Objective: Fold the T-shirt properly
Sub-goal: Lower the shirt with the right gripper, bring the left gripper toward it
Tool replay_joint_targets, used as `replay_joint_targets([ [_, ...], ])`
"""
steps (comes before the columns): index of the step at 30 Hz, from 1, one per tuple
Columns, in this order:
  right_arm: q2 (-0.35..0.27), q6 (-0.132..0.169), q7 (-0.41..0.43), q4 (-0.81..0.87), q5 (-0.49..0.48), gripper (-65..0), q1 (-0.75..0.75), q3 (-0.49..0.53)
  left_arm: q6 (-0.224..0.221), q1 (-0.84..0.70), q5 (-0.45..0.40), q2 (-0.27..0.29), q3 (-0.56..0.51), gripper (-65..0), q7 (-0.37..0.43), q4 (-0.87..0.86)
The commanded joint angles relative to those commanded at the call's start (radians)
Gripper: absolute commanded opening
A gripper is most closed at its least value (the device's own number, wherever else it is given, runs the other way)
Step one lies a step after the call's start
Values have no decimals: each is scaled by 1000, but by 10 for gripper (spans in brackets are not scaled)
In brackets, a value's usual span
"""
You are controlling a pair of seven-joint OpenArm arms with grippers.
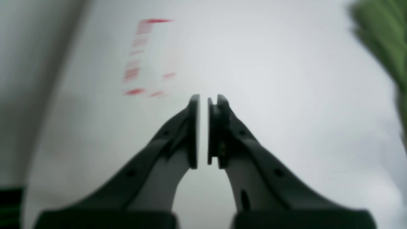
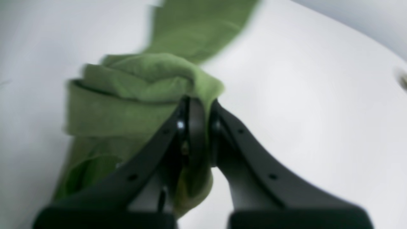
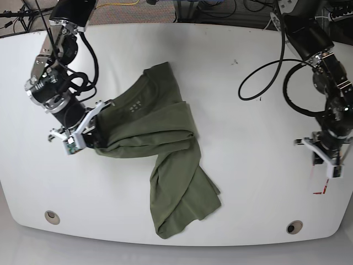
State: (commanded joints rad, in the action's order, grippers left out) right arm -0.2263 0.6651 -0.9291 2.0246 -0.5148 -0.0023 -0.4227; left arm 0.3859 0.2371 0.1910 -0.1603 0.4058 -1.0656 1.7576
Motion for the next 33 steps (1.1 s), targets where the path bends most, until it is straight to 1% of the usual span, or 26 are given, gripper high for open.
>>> replay_joint_targets([
  [3,0,0,-3,-3,0,-650,8,-78,0,3,0,43,-46,-650,0,-49],
  [7,-2,0,-3,-31,0,-650,9,-130,0,11,2,84,-95,-650,3,-143],
  [9,-5,0,-3,-43,0,-650,9,-160,0,28,2,106,-110,-650,20,-187],
  [12,-3,0,-3,-55,0,-650,8,-192,0,51,2,127,-143,-650,77,-256],
  [13,-5,0,-3,-57,0,-650,8,-195,0,58,2,130,-158,-631,101,-285],
  [14,-6,0,-3,-57,2,-650,8,-195,0,60,2,130,-172,-597,120,-311],
  [17,-6,0,-3,-57,2,-650,9,-195,-6,81,2,153,-193,-444,180,-379],
  [20,-3,0,-3,-57,25,-650,9,-195,-8,103,-2,170,-195,-267,238,-425],
  [22,-2,5,-2,-57,49,-650,9,-195,-8,106,-2,172,-199,-201,265,-448],
  [24,0,5,-2,-57,64,-650,8,-193,-8,109,0,175,-213,-176,282,-485],
  [29,0,8,-2,-57,66,-650,8,-192,-8,144,2,221,-258,-189,308,-565],
  [31,0,8,-2,-57,66,-650,8,-192,-8,157,2,252,-259,-189,315,-612],
  [33,0,8,-2,-57,66,-650,8,-192,-8,160,0,278,-261,-190,339,-647],
])
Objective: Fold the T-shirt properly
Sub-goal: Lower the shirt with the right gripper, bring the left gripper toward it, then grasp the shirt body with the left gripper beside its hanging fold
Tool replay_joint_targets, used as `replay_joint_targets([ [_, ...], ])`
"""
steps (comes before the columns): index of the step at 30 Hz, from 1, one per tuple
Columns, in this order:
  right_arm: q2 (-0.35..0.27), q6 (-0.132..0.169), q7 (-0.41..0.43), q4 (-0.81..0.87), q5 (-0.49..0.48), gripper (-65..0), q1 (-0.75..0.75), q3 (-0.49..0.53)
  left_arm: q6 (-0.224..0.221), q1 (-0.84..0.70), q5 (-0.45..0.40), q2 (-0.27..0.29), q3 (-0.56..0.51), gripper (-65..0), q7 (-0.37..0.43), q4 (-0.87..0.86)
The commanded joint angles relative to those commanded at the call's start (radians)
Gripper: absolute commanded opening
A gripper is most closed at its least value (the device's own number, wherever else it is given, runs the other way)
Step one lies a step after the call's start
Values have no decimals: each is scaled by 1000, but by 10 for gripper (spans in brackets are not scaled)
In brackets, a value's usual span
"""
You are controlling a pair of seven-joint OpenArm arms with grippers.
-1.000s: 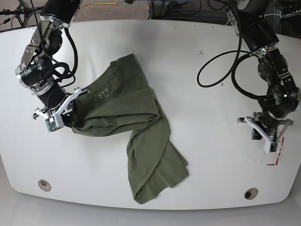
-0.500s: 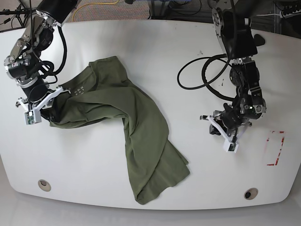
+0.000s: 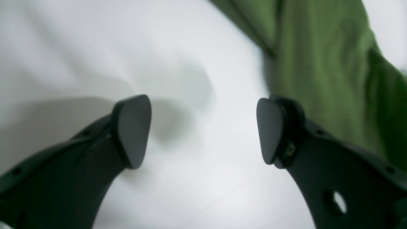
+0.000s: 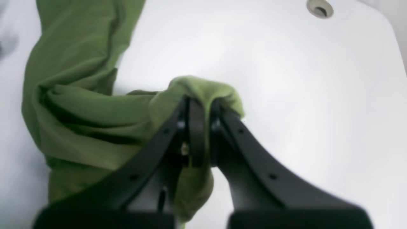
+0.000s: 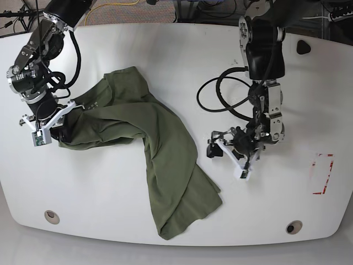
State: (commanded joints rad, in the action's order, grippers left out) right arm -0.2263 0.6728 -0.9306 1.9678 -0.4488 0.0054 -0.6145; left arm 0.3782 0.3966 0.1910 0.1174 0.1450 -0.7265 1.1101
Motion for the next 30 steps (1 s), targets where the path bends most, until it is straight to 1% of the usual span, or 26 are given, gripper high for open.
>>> replay_joint_targets([
  [4,2,0,0,0,-2,-650,0,0,0,25,-3,40,0,-190,52,-58],
  [8,2,2,0,0,-2,-650,2,2,0,51,-2,40,0,-190,66,-135],
  [14,0,2,-2,0,-2,-650,2,2,-2,80,3,40,-2,-192,121,-258],
  [18,-2,2,-2,-2,-2,-650,2,2,-2,91,14,40,-2,-192,133,-333],
  [21,-2,2,-2,-2,-2,-650,2,2,0,97,74,40,-21,-192,146,-371],
  [23,-2,2,-2,-2,-2,-650,2,2,0,98,129,40,-81,-192,143,-394],
  [25,-2,2,-2,-2,-2,-650,2,2,0,98,166,40,-130,-196,141,-396],
  [28,-2,2,-2,-2,-2,-650,2,3,0,97,226,40,-210,-260,140,-396],
  [30,-2,2,-2,-2,-2,-650,2,3,0,97,259,40,-249,-324,140,-397],
])
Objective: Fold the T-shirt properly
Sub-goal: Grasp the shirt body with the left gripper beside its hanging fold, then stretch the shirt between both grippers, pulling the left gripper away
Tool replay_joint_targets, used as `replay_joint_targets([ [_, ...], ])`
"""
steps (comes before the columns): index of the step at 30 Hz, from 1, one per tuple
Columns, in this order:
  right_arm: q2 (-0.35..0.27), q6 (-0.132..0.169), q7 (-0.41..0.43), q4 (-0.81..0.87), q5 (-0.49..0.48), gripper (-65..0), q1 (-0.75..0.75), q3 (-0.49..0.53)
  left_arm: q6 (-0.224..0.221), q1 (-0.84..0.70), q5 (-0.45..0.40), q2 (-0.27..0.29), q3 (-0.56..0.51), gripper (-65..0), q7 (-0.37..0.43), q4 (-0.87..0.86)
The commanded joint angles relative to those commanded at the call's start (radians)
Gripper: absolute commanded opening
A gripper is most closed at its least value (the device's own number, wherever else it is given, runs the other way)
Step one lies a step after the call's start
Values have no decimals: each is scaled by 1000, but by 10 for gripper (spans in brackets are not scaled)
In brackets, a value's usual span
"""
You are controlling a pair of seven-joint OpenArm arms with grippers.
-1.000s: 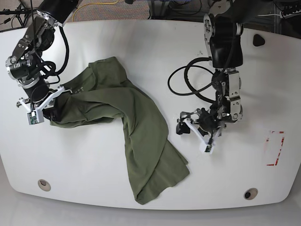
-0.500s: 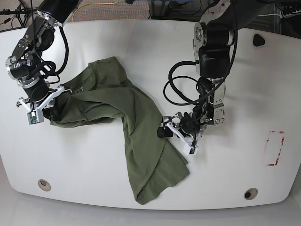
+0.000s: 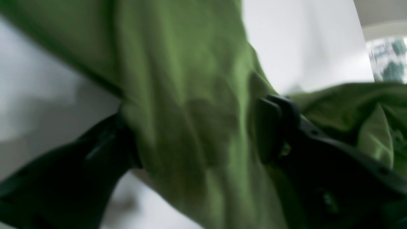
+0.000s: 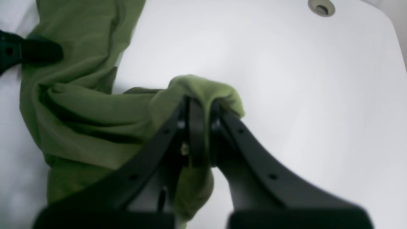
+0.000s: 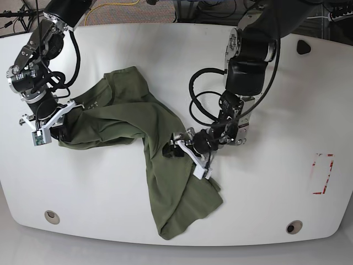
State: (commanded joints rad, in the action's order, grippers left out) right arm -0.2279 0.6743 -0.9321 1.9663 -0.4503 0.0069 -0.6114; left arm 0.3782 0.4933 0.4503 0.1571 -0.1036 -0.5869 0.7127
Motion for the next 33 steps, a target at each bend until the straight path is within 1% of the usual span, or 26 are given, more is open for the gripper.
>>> replay_joint_targets([
  [2,2,0,0,0,0,-650,0,0,0,-2,34,0,-31,-397,0,0],
  [5,2,0,-2,0,0,-650,0,0,0,-14,61,0,-49,-490,0,3],
  [6,2,0,-2,0,0,-650,0,0,0,-18,66,-7,-51,-521,0,5],
  [12,2,0,-2,-2,3,-650,0,0,0,-20,69,-30,-52,-647,0,8],
  [15,2,0,-2,-2,5,-650,-2,0,0,-20,69,-50,-51,-650,-12,38],
  [21,0,-8,-2,-71,5,-650,-9,0,0,-71,69,-107,-23,-650,-97,219],
  [24,-3,-8,-2,-126,6,-650,-31,0,0,-121,68,-143,26,-650,-163,393],
  [30,-5,-8,-2,-201,6,-650,-77,3,0,-167,69,-204,91,-650,-298,649],
  [31,-5,-8,-2,-203,6,-650,-80,3,0,-170,69,-207,97,-650,-304,667],
  [33,-6,-8,-3,-212,5,-650,-104,14,0,-190,69,-227,118,-650,-334,763],
])
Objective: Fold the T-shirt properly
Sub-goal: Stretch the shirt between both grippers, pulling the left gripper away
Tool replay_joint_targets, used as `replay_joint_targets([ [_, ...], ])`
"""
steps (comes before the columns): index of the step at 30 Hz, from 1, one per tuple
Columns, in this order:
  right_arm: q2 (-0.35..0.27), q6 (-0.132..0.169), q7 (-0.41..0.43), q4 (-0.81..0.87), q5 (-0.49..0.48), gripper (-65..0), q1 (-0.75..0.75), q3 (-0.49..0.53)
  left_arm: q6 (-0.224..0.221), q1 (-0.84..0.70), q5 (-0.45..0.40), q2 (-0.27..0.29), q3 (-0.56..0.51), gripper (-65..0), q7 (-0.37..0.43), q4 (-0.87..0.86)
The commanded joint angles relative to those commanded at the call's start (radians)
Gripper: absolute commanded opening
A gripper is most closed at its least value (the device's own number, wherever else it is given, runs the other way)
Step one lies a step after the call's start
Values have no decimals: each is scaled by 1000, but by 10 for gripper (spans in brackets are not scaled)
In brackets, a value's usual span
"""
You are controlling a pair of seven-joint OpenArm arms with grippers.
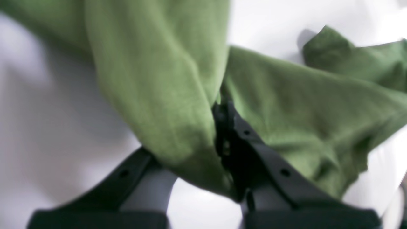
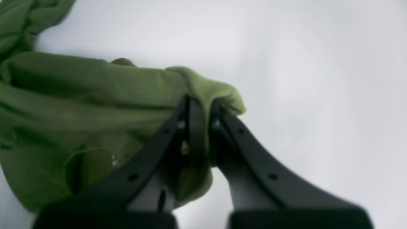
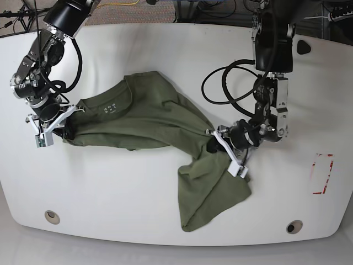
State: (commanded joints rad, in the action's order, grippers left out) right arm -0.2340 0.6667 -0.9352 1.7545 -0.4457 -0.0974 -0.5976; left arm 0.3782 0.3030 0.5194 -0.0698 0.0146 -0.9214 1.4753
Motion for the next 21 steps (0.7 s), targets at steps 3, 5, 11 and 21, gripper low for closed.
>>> replay_joint_targets([
  [3,-2,0,-11,3,0,-650,-37,64,2,-17,0,-28,37,-650,-43,121],
  [5,-2,0,-12,5,2,-650,-63,103,5,-15,0,-40,58,-650,-68,176],
  [11,-2,6,-12,-12,25,-650,-169,181,5,26,0,-74,123,-650,-135,344],
  [21,-3,8,-8,-98,107,-650,-419,275,2,203,-3,-176,129,-650,-141,411],
])
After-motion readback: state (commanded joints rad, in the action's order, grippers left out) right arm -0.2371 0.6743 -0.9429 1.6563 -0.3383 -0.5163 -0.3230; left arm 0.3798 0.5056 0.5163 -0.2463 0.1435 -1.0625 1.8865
